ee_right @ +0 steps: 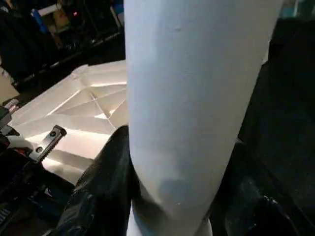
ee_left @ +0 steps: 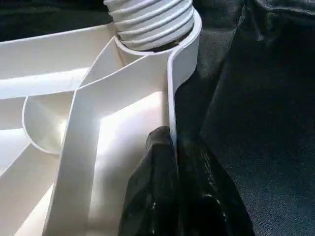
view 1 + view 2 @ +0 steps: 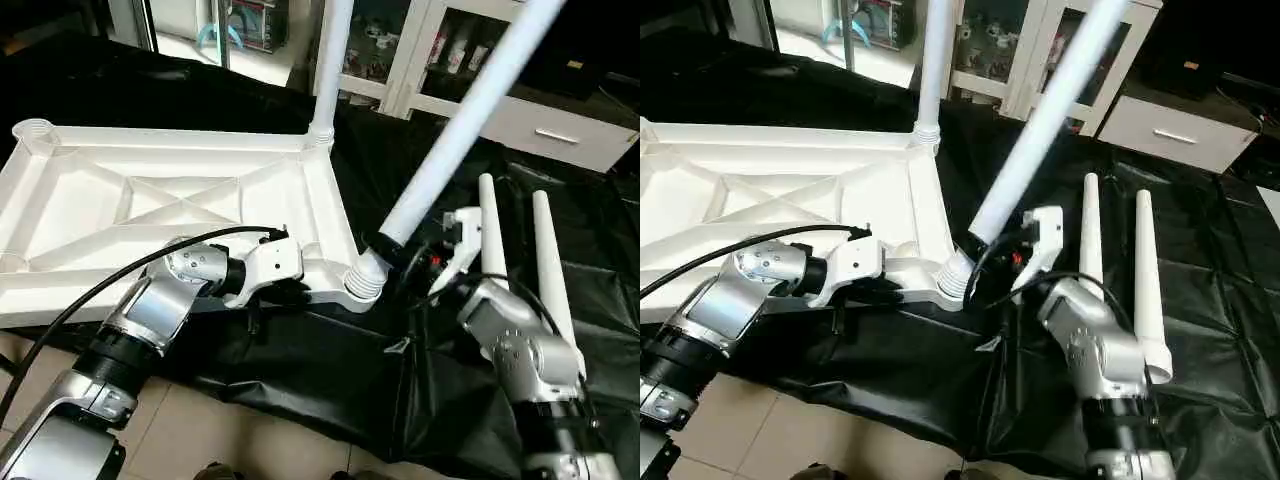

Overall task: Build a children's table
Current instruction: Pick table leg

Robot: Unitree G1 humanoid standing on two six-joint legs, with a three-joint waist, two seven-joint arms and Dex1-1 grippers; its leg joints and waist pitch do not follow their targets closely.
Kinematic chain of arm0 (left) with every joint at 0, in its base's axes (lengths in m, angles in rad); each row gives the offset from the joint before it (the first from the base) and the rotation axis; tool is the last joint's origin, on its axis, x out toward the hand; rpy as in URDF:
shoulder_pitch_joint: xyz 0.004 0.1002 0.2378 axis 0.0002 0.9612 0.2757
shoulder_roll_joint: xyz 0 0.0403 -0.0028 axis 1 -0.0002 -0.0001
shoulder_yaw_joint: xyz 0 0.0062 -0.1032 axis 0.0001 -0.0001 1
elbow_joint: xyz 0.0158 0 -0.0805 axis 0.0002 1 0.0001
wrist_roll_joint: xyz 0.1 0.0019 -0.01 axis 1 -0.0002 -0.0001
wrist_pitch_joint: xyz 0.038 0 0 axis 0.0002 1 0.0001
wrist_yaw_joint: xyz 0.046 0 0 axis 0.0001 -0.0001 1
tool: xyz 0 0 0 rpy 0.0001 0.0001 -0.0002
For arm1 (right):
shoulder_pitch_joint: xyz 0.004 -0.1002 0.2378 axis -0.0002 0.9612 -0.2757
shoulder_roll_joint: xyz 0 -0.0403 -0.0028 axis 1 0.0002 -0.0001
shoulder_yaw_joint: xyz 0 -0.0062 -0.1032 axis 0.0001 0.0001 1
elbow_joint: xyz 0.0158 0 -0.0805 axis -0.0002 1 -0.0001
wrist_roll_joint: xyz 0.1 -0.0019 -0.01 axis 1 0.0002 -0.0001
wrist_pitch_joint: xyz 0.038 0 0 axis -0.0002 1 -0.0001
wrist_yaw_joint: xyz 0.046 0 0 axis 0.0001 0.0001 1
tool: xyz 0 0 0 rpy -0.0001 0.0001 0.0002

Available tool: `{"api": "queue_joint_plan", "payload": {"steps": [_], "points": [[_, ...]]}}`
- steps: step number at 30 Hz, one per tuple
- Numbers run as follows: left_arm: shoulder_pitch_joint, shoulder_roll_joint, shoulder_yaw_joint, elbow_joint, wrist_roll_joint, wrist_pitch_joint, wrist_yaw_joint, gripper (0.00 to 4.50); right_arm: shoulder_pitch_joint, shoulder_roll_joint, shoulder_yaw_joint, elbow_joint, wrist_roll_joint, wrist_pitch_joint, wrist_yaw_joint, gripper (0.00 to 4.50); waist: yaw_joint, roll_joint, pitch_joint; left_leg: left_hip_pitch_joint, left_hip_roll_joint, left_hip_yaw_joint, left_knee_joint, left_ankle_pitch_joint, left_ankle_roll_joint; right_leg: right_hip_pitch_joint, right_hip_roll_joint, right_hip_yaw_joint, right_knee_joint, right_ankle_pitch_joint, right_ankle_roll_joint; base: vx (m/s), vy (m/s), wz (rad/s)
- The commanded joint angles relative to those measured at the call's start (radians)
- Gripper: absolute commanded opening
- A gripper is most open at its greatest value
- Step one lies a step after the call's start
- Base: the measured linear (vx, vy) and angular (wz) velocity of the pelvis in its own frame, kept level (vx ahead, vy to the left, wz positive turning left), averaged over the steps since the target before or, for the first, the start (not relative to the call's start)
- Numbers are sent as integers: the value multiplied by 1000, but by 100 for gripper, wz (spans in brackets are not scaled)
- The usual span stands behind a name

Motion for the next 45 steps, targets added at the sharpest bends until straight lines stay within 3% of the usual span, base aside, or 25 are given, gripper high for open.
{"api": "queue_joint_plan", "payload": {"steps": [1,10,18,21,24,33,41,45], "points": [[-14,-3,-15,7,3,-17,2,0,65,-18,16,46,-63,10,-25,183,-3,20,-54,22,58,-27,-83,-228,-24,32,-68,45,-68,-209,-190,0,0,0],[-20,-5,-12,15,6,-17,8,0,115,-36,68,22,-112,-67,-2,183,-6,20,-48,21,60,-33,-89,-292,-32,27,-71,47,-80,-309,-163,0,0,0],[-17,-2,-10,15,6,-18,12,0,151,-80,149,17,-186,-138,39,183,-6,17,-46,18,60,-31,-90,-280,-20,29,-69,47,-80,-285,-163,0,0,0],[-16,-2,-9,13,6,-17,12,0,153,-101,181,17,-201,-118,51,183,-8,17,-45,19,61,-35,-92,-312,-26,26,-72,48,-86,-342,-151,0,0,0],[-15,0,-8,12,6,-17,12,0,150,-130,227,21,-228,-98,77,183,-11,17,-45,20,62,-37,-94,-327,-33,25,-70,47,-87,-338,-148,0,0,0],[-11,0,-9,8,5,-15,10,0,124,-164,271,33,-243,-20,99,183,-13,12,-45,20,62,-39,-97,-340,-32,24,-69,48,-91,-356,-140,0,0,0],[-8,-2,-13,6,2,-14,3,0,-3,-198,331,80,-258,86,147,183,-22,12,-42,24,63,-44,-101,-392,-51,21,-70,46,-97,-424,-129,0,0,0],[-8,-4,-16,4,2,-13,3,0,-49,-202,348,88,-254,135,165,183,-25,11,-44,24,63,-43,-100,-378,-50,22,-71,47,-96,-391,-137,0,0,0]]}}
